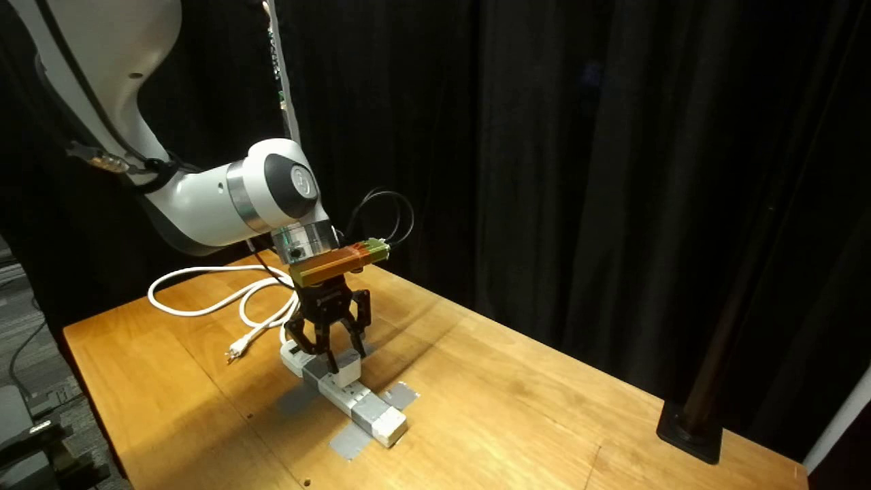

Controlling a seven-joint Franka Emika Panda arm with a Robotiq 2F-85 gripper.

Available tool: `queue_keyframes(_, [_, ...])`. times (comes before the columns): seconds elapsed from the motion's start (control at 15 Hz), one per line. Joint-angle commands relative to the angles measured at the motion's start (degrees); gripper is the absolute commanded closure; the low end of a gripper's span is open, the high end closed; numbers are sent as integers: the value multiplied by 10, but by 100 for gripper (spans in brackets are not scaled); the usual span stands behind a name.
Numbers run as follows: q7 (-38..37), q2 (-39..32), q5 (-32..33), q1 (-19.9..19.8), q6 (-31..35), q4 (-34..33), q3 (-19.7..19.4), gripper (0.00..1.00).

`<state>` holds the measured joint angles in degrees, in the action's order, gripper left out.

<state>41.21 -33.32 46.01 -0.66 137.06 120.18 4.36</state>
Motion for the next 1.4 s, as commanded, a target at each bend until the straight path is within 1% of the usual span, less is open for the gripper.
queue_keyframes(0.0, [17, 8, -14, -7, 2, 21, 3, 78])
queue_keyframes(0.2, [34, 8, -14, -10, 4, 23, 4, 78])
queue_keyframes(1.33, [53, 12, -11, -18, 24, 42, -2, 78])
